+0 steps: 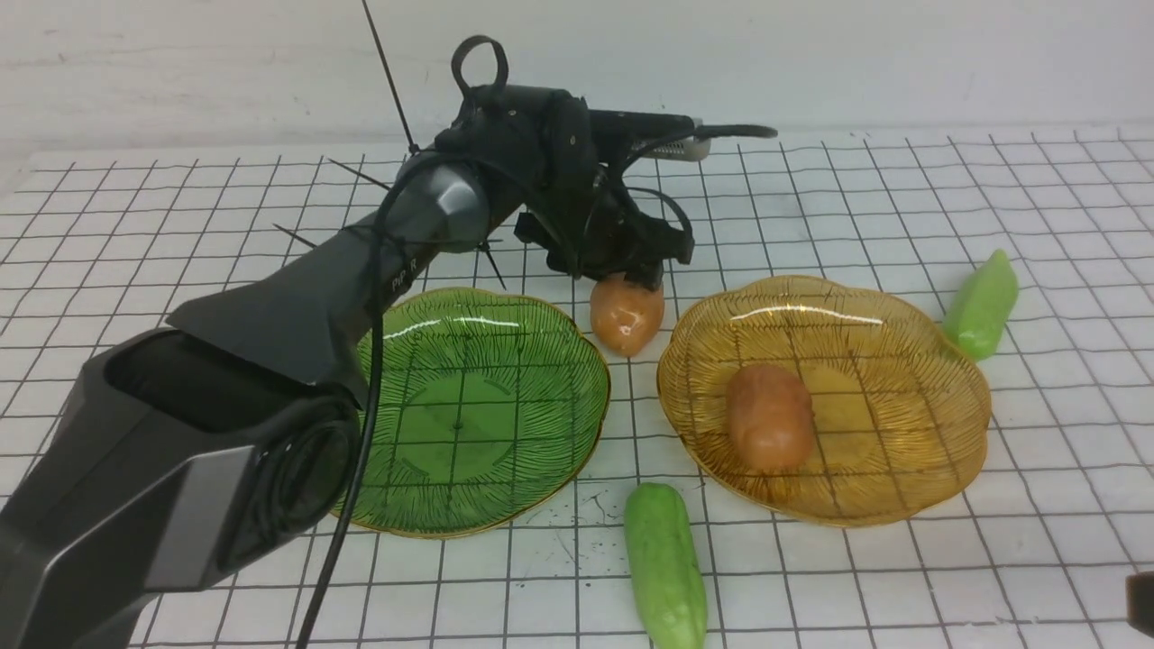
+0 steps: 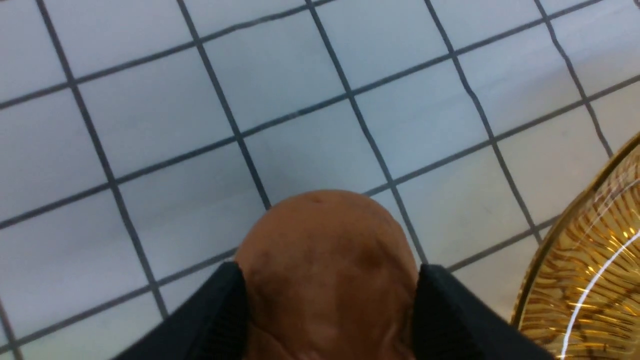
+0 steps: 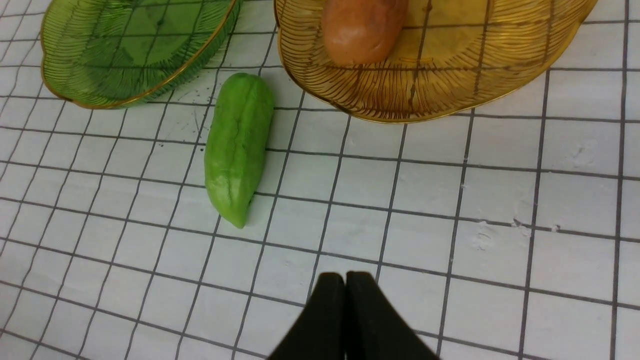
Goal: Put different types of vegetables on the plate.
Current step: 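Pick up the potato beside the plates and place it on a plate, then carry the green vegetable from the table to the plate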
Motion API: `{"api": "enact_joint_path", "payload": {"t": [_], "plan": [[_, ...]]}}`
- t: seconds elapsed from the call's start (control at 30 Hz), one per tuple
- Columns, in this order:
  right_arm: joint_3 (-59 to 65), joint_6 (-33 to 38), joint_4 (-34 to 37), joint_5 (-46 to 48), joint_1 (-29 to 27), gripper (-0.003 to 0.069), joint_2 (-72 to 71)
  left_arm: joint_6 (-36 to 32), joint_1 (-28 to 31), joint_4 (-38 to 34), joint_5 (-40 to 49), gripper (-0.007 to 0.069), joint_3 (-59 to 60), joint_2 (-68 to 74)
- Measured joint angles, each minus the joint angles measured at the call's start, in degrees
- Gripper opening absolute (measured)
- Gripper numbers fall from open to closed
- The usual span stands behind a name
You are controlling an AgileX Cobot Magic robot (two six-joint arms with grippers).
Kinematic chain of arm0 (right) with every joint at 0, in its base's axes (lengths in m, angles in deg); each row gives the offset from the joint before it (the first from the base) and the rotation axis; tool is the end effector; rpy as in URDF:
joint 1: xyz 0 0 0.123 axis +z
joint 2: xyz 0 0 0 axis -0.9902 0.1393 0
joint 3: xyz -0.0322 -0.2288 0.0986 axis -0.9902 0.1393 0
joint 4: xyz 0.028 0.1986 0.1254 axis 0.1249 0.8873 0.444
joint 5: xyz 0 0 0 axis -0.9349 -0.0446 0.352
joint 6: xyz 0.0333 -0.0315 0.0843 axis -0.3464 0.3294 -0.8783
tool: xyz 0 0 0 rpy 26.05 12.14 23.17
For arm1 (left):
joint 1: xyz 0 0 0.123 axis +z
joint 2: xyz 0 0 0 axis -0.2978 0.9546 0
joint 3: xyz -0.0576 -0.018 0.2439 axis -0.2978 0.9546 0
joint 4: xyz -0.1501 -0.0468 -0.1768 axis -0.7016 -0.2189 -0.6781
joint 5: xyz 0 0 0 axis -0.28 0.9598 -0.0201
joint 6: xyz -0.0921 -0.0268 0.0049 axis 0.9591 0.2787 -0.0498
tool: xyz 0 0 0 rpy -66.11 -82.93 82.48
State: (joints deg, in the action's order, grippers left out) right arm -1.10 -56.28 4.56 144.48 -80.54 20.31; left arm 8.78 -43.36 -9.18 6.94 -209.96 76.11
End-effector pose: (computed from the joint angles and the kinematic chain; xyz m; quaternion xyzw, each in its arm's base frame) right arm 0.1003 0.0421 0.2787 -0.0699 0.9254 0.2070 0.3096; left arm 0.4560 -0.2340 0.1703 0.1639 0.9402 -0.1345 0.2666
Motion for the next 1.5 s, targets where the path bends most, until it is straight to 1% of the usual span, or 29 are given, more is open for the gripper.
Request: {"api": "enact_joint_path", "payload": {"t": [0.2,0.3,0.33,0.4,0.43,0.5,0.53,0.57,0.6,0.67,0.77,0.87,1.0,1.1,1.17,1.2,1.23,1.3,1.37,1.43,1.47,1.5], "plan": [[0.0,0.0,0.0,1.13,0.0,-0.0014,0.0,0.0,-0.18,-0.49,1.35,0.038,0.19,-3.49],[0.0,0.0,0.0,1.35,0.0,-0.0014,0.0,0.0,-0.25,-0.94,2.08,0.0342,0.19,-7.55],[0.0,0.0,0.0,1.34,0.0,-0.0014,0.0,0.0,-0.36,-1.86,3.48,0.0328,0.19,-9.93],[0.0,0.0,0.0,1.38,0.0,-0.0014,0.0,-0.57,-0.7,-5.35,6.27,0.0328,-0.01,-13.13],[0.0,0.0,0.0,1.38,0.0,-0.0014,0.0,-0.91,-0.76,-5.68,6.5,0.0328,-0.01,-13.35],[0.0,0.0,0.0,1.38,0.0,-0.0014,0.0,-3.46,-1.71,-9.35,8.49,0.0316,-0.08,-14.91],[0.0,0.0,0.0,1.33,0.0,-0.0014,0.0,-4.84,-2.4,-11.27,9.25,0.0261,-0.08,-15.05],[0.0,0.0,0.0,1.33,0.0,-0.0014,0.0,-6.67,-3.55,-13.75,10.23,0.0143,-0.08,-14.9],[0.0,0.0,0.0,1.33,0.0,-0.0014,0.0,-8.7,-4.85,-16.15,10.79,0.0059,-0.08,-14.15],[0.0,0.0,0.0,1.33,0.0,-0.0014,0.0,-10.05,-6.89,-18.24,10.63,0.0022,-0.02,-12.98],[0.0,0.0,-0.12,1.28,0.0,-0.0014,0.0,-11.44,-9.93,-19.08,9.67,0.0027,-0.02,-10.62],[0.0,0.0,-0.19,1.41,0.0,-0.0014,0.0,-12.0,-11.86,-18.17,8.37,0.0061,0.09,-8.91],[0.0,0.0,-0.26,2.68,0.0,-0.0014,0.0,-12.21,-12.51,-16.43,7.78,0.0108,0.09,-8.33],[0.0,0.0,-0.62,3.21,0.0,-0.0014,0.0,-12.21,-12.31,-16.0,7.88,0.0111,0.09,-8.88],[0.0,0.0,-0.88,3.34,0.0,-0.0014,0.0,-12.21,-11.91,-15.8,9.68,0.0094,0.09,-9.97],[0.0,0.0,-1.02,3.38,0.0,-0.0014,0.0,-12.21,-11.44,-15.44,11.44,0.0061,0.09,-11.06],[0.0,0.0,-1.08,3.38,0.0,-0.0014,0.0,-12.21,-11.37,-15.32,11.78,0.0055,0.09,-11.51],[0.0,-0.07,-1.07,3.58,0.0,-0.0014,0.0,-12.16,-10.54,-13.05,15.75,0.0011,0.09,-14.05],[0.0,-0.3,-1.07,3.63,0.0,-0.0014,0.0,-11.72,-9.84,-10.21,18.08,0.0,0.09,-16.85],[-0.06,-0.44,-1.07,3.63,0.0,-0.0014,0.0,-10.89,-9.25,-5.9,18.67,-0.0007,0.15,-19.51],[-0.06,-0.44,-1.07,3.63,0.0,-0.0014,0.0,-10.81,-9.2,-5.5,18.68,-0.0008,0.14,-19.78],[-0.51,-0.44,-0.79,3.76,0.0,-0.0014,0.08,-10.42,-9.01,-3.16,18.72,-0.0008,0.75,-21.6]]}}
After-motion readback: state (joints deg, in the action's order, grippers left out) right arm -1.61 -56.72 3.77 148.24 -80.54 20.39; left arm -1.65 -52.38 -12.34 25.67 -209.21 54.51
